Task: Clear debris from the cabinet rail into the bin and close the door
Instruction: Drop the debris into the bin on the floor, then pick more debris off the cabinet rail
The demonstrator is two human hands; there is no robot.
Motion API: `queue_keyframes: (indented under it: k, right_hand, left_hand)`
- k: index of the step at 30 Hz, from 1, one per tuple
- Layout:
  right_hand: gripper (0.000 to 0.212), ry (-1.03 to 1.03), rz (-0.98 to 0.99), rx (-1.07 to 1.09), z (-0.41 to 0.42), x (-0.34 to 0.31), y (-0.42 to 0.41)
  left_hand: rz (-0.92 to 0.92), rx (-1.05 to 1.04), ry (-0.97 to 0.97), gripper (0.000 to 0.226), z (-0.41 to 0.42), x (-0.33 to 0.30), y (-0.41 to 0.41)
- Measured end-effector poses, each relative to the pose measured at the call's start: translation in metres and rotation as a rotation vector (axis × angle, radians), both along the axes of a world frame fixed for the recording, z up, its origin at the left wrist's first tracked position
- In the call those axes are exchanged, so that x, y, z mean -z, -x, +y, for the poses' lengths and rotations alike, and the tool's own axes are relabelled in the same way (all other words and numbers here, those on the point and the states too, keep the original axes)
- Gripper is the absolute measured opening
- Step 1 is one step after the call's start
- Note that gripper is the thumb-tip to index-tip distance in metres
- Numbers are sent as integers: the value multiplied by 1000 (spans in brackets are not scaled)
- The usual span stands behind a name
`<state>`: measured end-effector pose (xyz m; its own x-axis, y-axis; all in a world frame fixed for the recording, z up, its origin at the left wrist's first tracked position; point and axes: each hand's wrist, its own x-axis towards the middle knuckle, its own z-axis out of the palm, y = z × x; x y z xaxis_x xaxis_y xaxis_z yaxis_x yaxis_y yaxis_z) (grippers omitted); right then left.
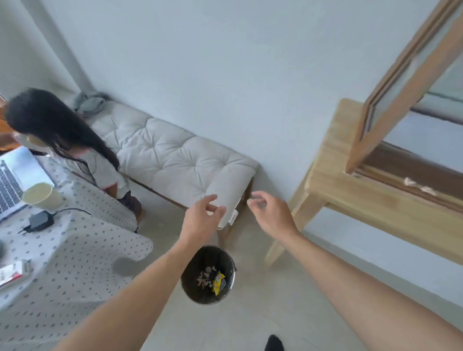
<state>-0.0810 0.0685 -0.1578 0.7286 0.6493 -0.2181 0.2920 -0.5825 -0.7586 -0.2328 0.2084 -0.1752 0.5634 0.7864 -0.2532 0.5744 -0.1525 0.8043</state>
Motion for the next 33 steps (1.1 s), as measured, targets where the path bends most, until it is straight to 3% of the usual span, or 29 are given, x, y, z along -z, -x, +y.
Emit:
queue_keyframes:
  k: [9, 19, 23, 26, 30, 33]
  right_hand:
    - [25, -231, -32, 315, -92, -117, -27]
    - [17, -109, -155, 617, -229, -137, -92]
    - [18, -1, -220, 605, -254, -128, -122]
    - [33, 84, -328, 530, -259, -120, -141]
    - [51, 212, -384, 417, -254, -113, -157]
    - [47, 263, -390, 374, -250, -110, -164]
  left_hand:
    - [-162, 259, -134, 51, -62, -134, -67]
    - [-128, 593, -174, 54, -165, -158, -178]
    - [-45, 683, -300, 57, -200, -150, -220]
    - [-2, 731, -392, 55, -219, -145, -252]
    - [70, 709, -460, 35, -233, -138, -285]
    - [81, 672, -498, 25, -235, -130, -295]
